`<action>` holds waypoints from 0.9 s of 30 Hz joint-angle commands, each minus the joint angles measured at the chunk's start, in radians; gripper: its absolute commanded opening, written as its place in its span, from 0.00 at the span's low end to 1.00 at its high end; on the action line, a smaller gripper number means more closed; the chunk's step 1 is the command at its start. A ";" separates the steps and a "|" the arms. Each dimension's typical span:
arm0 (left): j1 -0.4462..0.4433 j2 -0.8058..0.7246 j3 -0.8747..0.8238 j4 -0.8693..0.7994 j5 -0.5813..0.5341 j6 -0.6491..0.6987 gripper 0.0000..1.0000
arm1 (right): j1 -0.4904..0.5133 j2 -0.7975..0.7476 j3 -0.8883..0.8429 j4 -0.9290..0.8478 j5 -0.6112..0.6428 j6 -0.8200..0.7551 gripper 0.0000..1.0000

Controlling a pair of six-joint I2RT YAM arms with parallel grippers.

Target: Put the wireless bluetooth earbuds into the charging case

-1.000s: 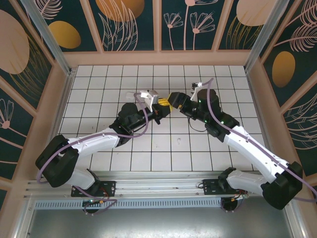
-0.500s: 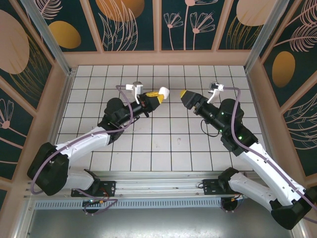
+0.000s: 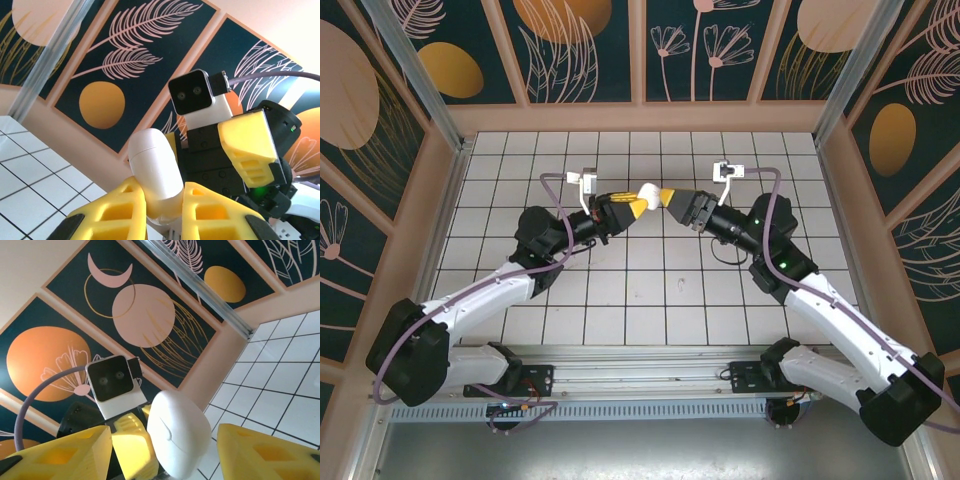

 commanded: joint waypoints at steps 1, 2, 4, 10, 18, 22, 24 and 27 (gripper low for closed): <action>0.000 -0.019 -0.017 0.108 0.031 -0.065 0.05 | -0.006 0.006 -0.016 0.083 -0.041 0.017 0.56; 0.000 -0.019 -0.019 0.116 0.031 -0.071 0.05 | -0.006 0.007 -0.019 0.092 -0.044 0.021 0.55; -0.001 -0.022 -0.018 0.129 0.036 -0.082 0.05 | -0.007 0.012 -0.028 0.109 -0.051 0.033 0.54; 0.000 -0.027 -0.016 0.139 0.037 -0.099 0.05 | -0.006 0.031 -0.042 0.140 -0.071 0.054 0.59; 0.000 -0.008 -0.020 0.201 0.057 -0.166 0.05 | -0.005 0.049 -0.054 0.225 -0.115 0.070 0.55; 0.000 -0.001 -0.020 0.217 0.064 -0.185 0.05 | -0.004 0.060 -0.054 0.257 -0.133 0.077 0.47; -0.001 -0.001 -0.022 0.211 0.065 -0.186 0.05 | -0.005 0.063 -0.055 0.263 -0.137 0.075 0.40; 0.000 0.000 -0.022 0.191 0.071 -0.181 0.05 | -0.005 0.067 -0.055 0.278 -0.145 0.074 0.33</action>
